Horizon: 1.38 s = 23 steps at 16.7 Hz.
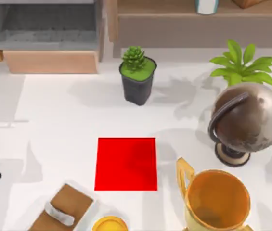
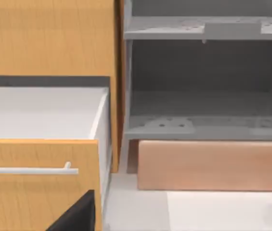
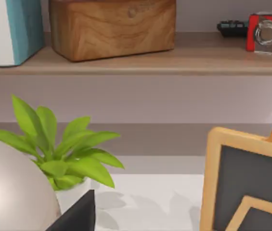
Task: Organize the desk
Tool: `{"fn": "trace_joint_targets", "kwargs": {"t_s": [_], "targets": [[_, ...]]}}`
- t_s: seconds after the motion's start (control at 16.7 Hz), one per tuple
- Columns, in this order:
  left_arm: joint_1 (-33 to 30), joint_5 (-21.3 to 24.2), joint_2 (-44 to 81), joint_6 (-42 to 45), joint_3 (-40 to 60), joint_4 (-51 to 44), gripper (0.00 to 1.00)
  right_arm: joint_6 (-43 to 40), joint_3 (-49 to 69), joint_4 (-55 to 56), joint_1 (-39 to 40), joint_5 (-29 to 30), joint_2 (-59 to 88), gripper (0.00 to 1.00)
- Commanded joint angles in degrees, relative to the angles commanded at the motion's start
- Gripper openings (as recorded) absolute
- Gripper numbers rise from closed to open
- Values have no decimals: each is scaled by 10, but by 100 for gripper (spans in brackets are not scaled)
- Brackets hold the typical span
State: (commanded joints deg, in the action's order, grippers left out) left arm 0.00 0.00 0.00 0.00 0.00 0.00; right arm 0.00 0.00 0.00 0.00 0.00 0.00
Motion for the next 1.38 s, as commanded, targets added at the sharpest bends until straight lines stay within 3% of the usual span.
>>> {"fn": "trace_joint_targets", "kwargs": {"t_s": [0.3, 0.54, 1.38], "targets": [[5, 0, 34, 3, 34, -22, 100, 0, 0, 0, 0, 0, 0, 100], [22, 2, 164, 13, 162, -98, 100, 0, 0, 0, 0, 0, 0, 100], [143, 7, 1033, 75, 967, -527, 100, 0, 0, 0, 0, 0, 0, 100]]}}
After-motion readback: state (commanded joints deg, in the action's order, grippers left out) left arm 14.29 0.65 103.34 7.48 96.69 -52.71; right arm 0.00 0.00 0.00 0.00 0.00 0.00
